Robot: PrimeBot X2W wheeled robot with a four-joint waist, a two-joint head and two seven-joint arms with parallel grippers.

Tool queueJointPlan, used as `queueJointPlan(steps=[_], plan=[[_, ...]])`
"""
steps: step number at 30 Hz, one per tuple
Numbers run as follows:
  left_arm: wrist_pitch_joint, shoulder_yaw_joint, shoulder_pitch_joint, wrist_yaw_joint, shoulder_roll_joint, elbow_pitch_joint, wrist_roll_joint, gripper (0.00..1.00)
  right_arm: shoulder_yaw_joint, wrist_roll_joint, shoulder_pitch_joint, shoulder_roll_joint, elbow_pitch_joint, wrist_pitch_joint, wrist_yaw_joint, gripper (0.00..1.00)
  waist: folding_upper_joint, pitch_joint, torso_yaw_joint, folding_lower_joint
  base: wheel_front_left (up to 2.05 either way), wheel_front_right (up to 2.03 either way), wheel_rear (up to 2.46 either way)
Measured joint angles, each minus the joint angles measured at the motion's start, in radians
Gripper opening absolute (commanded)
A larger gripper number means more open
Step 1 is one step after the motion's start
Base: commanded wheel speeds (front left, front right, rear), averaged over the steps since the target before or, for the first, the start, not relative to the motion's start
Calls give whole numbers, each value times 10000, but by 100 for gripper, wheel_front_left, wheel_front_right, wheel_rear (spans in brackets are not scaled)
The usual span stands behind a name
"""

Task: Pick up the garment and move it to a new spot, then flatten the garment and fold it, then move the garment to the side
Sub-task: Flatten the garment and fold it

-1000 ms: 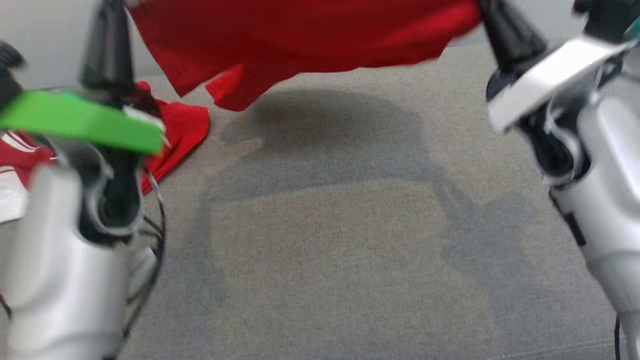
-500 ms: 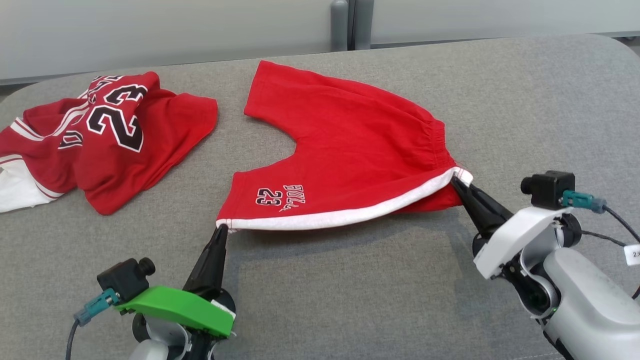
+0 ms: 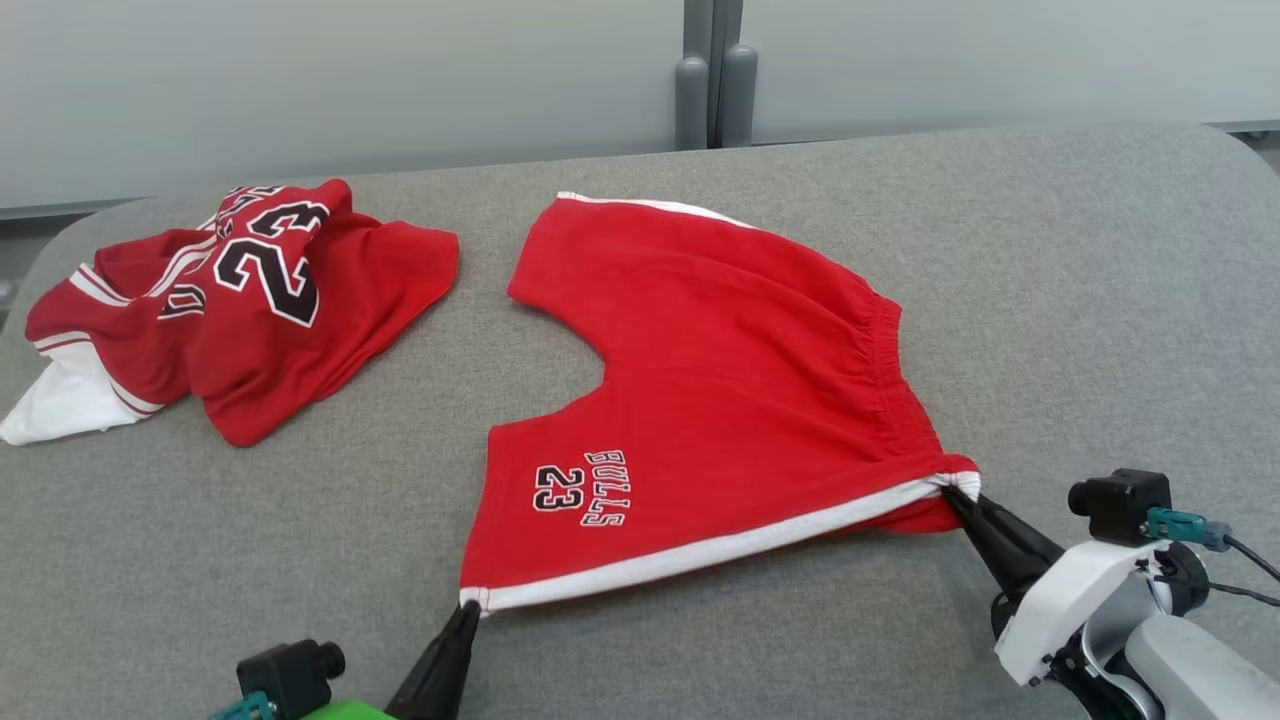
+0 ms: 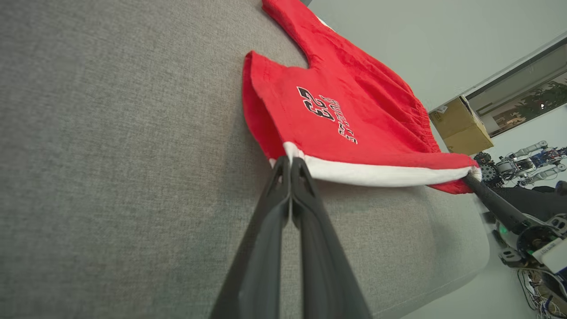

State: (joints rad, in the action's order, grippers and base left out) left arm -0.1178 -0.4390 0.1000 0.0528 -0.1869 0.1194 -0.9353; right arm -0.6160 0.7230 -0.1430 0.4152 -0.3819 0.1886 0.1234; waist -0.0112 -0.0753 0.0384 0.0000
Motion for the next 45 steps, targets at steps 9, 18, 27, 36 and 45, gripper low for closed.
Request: queueJointPlan(steps=[9, 18, 27, 36, 45], plan=[[433, -685, 503, 13, -104, 17, 102, 0, -449, -543, 245, 564, -96, 44, 10, 0, 0, 250, -182, 0, 0, 0, 0], [332, -476, 500, -4, -117, 138, 236, 0, -976, -566, 804, 577, -263, 29, 12, 0, 0, 382, -260, 0, 0, 0, 0], [428, -522, 502, -8, -119, 341, 232, 0, -957, -522, 815, 441, -732, 104, 12, 31, 0, 450, 101, 0, 0, 0, 0], [654, -744, 520, -169, -178, 570, 244, 57, -798, -445, 845, 261, -991, 238, 12, 100, 0, 416, 179, 0, 0, 0, 0], [644, -523, 649, -267, -602, 280, 403, 100, -443, -460, 1031, 537, -997, 414, -29, 100, 0, 435, 184, 0, 0, 0, 0]])
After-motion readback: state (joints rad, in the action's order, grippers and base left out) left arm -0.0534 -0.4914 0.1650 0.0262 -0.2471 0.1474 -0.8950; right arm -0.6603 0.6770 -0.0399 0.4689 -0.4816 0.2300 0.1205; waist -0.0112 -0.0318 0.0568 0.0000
